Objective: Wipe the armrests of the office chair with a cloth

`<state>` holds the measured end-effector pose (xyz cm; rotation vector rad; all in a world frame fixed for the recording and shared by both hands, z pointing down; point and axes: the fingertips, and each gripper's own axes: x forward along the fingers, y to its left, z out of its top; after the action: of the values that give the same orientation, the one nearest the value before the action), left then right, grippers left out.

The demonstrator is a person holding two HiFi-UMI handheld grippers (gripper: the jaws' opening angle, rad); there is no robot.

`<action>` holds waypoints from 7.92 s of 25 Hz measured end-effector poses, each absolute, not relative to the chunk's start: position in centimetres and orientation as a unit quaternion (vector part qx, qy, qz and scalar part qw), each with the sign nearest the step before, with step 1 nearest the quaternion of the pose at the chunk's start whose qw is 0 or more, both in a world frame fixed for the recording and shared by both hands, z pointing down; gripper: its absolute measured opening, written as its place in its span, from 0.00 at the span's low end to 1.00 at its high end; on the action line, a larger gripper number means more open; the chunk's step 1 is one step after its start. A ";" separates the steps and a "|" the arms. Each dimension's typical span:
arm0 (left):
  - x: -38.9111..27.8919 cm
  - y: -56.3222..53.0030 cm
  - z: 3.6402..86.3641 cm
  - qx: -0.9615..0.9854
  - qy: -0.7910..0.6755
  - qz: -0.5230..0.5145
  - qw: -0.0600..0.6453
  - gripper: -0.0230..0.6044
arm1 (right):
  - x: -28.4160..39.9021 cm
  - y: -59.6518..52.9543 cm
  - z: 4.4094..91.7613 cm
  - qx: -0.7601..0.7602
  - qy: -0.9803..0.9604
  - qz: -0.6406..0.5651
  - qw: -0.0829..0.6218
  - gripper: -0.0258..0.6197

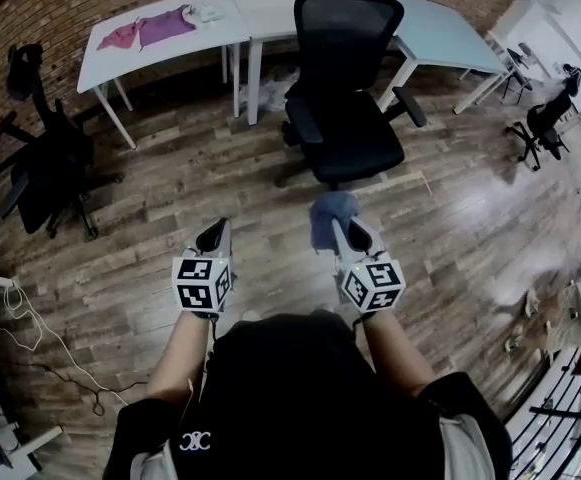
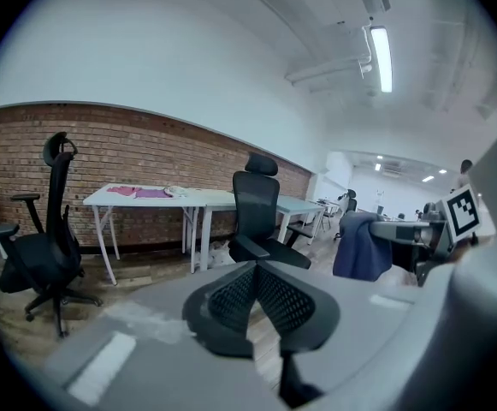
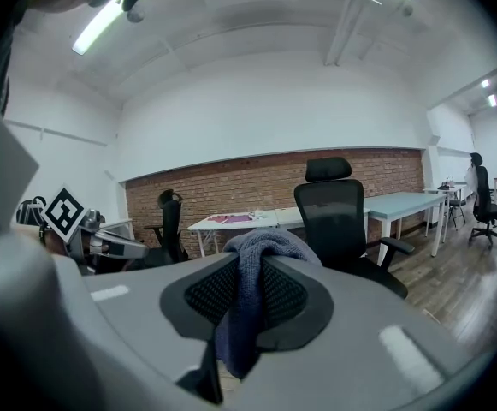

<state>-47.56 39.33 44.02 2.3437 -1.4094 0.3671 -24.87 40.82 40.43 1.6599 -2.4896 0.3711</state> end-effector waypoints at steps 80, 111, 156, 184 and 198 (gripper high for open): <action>-45.3 -0.2 51.1 0.849 -0.395 0.237 0.258 0.04 | -24.1 5.4 68.5 0.463 -0.718 0.283 0.435 0.15; -46.8 -3.3 53.0 0.825 -0.395 0.270 0.301 0.04 | -28.4 -12.3 70.0 0.390 -0.761 0.218 0.471 0.15; -37.3 -4.8 52.6 0.847 -0.333 0.299 0.286 0.04 | -15.8 -5.2 72.3 0.505 -0.678 0.407 0.345 0.15; -35.9 -4.0 53.7 0.870 -0.269 0.311 0.272 0.04 | -19.5 3.7 67.2 0.497 -0.707 0.321 0.388 0.15; -38.8 -3.8 54.2 0.828 -0.366 0.296 0.304 0.04 | -23.6 -5.8 68.3 0.404 -0.771 0.261 0.417 0.15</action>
<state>-38.77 -3.77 54.24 2.1951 -0.9691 0.7844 -23.61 -5.85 68.25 1.0149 -1.9365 0.6541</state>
